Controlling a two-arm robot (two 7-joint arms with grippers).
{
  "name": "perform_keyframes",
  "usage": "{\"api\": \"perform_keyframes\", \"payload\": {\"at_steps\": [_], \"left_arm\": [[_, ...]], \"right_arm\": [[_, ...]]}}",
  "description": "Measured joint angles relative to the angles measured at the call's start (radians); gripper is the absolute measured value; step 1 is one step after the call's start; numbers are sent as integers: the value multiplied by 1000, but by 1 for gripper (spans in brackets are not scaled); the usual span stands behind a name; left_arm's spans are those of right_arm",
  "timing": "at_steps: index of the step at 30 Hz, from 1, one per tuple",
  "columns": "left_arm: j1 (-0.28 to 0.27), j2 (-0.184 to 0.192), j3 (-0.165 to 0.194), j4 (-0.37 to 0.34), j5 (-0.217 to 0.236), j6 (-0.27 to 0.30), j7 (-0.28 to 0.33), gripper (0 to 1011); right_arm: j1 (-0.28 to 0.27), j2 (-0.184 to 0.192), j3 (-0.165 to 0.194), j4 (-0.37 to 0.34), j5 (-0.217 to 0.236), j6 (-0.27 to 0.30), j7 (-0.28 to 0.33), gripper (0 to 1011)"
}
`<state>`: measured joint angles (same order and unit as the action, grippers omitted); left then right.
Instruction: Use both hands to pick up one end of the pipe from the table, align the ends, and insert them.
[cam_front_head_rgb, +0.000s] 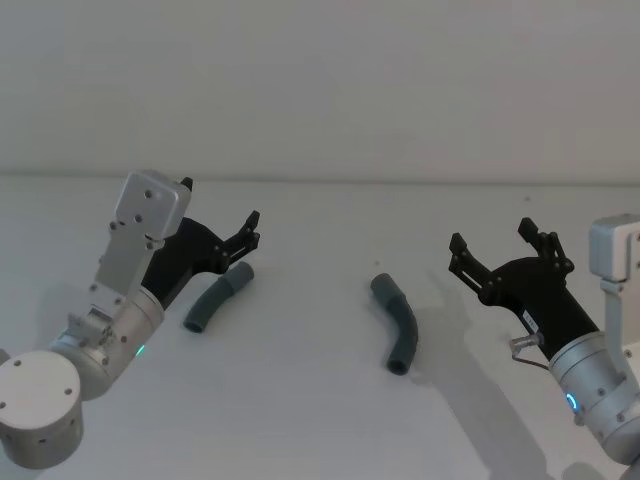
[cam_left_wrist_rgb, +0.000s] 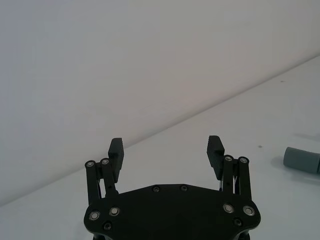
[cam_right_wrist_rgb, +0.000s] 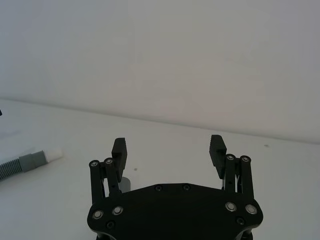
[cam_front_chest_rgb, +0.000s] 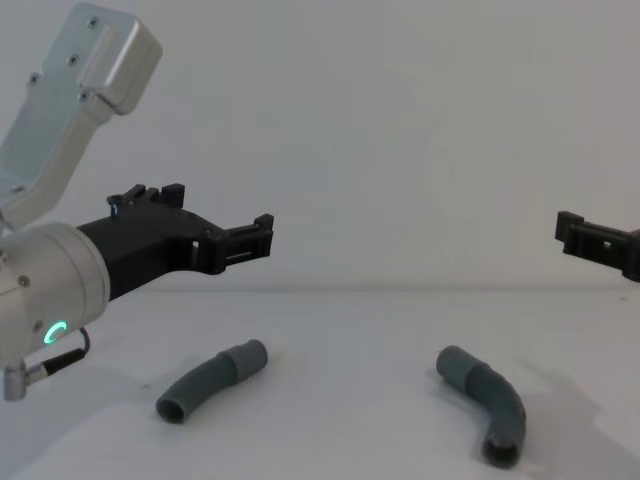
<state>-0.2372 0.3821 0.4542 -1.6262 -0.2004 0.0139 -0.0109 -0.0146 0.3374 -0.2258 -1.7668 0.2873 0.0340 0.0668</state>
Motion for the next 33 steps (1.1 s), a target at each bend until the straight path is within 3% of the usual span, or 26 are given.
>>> {"api": "perform_keyframes", "payload": {"at_steps": [26,33], "left_arm": [[0,0,0,0,0,0,0,1001],[-12,-8,-6,12,-17,19,-18,1001]], "right_arm": [[0,0,0,0,0,1,0,1000],[6,0,-1,-3,0,33,3,1000]]}}
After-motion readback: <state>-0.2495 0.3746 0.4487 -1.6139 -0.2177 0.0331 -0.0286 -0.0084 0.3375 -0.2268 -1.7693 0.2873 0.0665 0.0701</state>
